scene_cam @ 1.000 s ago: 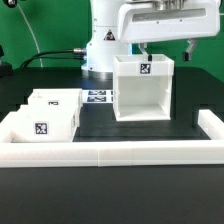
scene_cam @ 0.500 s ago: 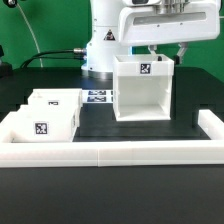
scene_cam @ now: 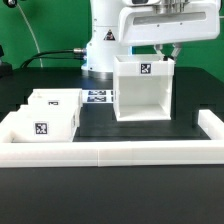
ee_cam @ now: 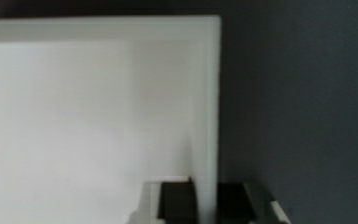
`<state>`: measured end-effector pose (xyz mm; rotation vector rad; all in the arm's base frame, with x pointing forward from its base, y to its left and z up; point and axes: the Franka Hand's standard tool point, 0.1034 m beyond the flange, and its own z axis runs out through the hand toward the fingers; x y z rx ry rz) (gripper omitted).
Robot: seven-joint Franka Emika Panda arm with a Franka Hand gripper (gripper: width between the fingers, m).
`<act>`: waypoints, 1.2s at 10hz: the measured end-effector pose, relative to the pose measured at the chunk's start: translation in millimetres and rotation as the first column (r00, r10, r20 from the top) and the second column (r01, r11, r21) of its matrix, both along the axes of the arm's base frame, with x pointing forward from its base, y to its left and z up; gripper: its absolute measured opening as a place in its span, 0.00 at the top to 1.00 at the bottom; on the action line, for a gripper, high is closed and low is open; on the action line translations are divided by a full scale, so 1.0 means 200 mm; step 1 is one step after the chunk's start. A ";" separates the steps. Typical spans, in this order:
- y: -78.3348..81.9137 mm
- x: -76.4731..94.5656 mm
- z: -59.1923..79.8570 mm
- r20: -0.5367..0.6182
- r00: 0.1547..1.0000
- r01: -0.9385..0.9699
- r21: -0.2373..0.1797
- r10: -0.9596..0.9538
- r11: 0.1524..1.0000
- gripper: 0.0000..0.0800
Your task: Assemble drawer
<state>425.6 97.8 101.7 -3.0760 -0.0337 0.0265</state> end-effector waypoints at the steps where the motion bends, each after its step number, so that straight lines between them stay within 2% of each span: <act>1: 0.00 0.00 0.00 0.000 1.000 0.000 0.000 0.000 1.000 0.95; 3: 0.00 0.01 0.00 0.001 1.000 -0.009 0.000 0.009 1.000 0.95; 5: -0.02 0.11 0.03 0.021 1.000 -0.017 0.006 0.017 1.000 0.95; 8: -0.04 0.32 0.00 0.039 0.999 -0.013 0.017 0.012 1.000 0.95; 12: -0.04 0.60 0.00 0.135 0.991 -0.003 0.029 -0.001 1.000 0.95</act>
Offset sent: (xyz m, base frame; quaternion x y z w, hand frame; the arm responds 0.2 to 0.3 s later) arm 0.0262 -0.0106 0.0128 -0.0043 0.0090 -0.0454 0.9989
